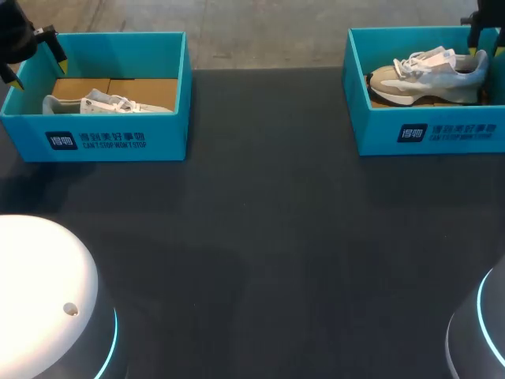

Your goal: Take the shoe out of the shoebox, open the shoe tongue, remove and reinsert the insole, then place the shoe into the shoebox

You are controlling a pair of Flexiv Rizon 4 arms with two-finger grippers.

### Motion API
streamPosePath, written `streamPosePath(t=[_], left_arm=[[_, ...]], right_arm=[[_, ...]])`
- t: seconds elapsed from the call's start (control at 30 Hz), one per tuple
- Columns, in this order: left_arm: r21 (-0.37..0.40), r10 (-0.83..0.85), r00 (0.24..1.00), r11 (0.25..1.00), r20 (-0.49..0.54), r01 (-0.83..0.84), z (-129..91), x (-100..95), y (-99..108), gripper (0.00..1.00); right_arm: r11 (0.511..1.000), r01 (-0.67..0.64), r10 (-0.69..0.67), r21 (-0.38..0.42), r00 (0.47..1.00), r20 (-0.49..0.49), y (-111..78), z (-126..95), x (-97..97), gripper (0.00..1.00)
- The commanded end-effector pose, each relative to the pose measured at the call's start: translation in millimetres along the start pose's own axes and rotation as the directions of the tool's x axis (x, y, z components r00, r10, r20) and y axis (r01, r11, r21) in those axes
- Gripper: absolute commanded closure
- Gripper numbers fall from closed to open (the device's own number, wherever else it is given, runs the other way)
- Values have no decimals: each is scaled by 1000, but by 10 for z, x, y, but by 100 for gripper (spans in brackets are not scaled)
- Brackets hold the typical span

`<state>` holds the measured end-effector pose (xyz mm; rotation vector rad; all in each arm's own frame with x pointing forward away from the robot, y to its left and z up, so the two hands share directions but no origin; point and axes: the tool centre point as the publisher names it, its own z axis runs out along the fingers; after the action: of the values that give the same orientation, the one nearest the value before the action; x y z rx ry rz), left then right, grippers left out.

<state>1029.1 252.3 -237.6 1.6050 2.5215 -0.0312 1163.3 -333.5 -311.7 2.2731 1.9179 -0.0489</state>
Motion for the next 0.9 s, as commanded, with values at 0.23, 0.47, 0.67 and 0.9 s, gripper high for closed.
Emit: streamPosePath(t=[0.23, 0.47, 0.67, 0.9], left_arm=[[1, 1, 1000, 1000, -2, -1, -2, -1, 9, 0], [1, 1, 1000, 1000, -2, -1, -2, -1, 9, 0], [1, 1, 1000, 1000, -2, -1, -2, -1, 9, 0], [1, 1, 1000, 1000, -2, -1, -2, -1, 9, 0]], right_arm=[[998, -32, 32, 45, 999, -8, 99, 234, -5, 51], [998, -30, 30, 52, 1000, 1, 86, 294, -40, 50], [997, -45, 44, 61, 999, 6, 58, 404, -80, 50], [996, -45, 44, 79, 999, 9, -33, 521, -69, 40]])
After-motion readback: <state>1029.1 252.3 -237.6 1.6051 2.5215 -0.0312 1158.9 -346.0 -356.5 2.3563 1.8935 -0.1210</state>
